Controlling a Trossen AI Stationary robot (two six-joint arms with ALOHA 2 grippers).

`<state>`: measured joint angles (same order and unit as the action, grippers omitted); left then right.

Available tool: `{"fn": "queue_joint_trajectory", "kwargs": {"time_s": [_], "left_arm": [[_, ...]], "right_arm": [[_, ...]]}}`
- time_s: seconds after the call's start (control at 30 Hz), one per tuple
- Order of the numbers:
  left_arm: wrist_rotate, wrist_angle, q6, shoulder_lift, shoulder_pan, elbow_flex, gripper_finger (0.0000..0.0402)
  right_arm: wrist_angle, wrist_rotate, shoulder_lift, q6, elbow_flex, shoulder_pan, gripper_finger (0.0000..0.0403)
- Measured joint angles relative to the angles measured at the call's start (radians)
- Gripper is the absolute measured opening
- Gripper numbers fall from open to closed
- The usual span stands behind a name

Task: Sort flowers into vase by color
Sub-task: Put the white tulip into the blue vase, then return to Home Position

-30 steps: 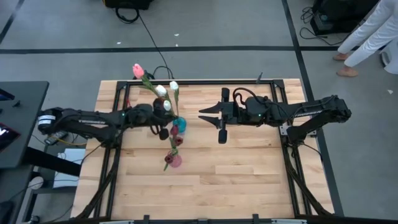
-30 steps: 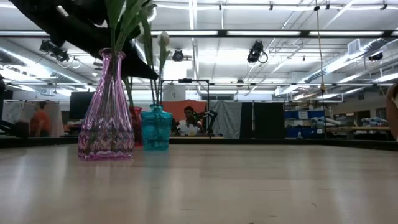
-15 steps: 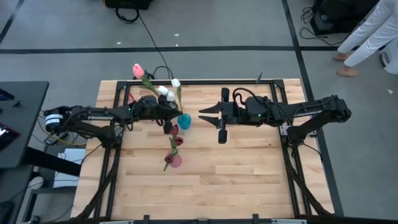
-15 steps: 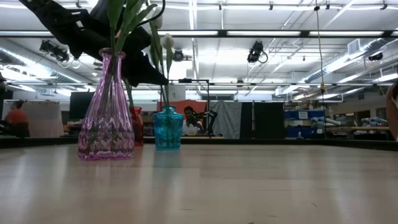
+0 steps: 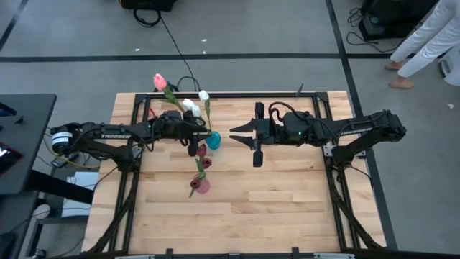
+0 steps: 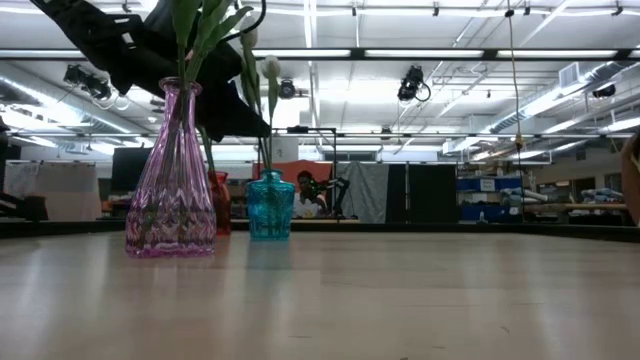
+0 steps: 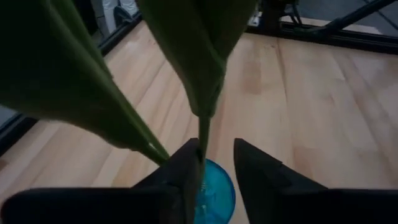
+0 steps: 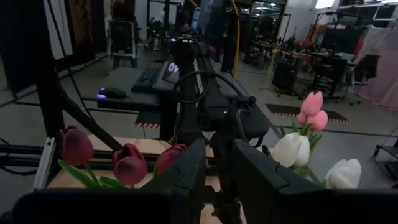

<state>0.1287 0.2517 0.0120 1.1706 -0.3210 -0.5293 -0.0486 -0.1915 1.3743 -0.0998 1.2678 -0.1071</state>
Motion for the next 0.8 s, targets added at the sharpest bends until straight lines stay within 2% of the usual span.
{"fn": "queue_joint_trajectory", "kwargs": {"time_s": [0.17,0.3,0.47,0.7,0.8], "left_arm": [[0.007,-0.051,-0.001,-0.011,0.000,0.000,0.0147],[-0.003,-0.109,-0.008,-0.060,0.000,-0.001,0.0163],[-0.023,-0.202,-0.029,-0.190,0.000,-0.001,0.0166],[-0.048,-0.395,0.002,-0.392,0.002,0.000,0.0166],[-0.054,-0.455,0.019,-0.489,0.014,0.000,0.0166]], "right_arm": [[0.003,0.003,-0.006,-0.015,0.000,0.000,0.0093],[0.027,-0.004,-0.020,-0.027,0.000,0.002,0.0092],[0.067,-0.049,-0.046,-0.026,0.000,0.005,0.0091],[0.091,-0.045,-0.074,-0.028,-0.004,0.003,0.0091],[0.039,-0.044,-0.116,-0.034,-0.062,0.002,0.0091]]}}
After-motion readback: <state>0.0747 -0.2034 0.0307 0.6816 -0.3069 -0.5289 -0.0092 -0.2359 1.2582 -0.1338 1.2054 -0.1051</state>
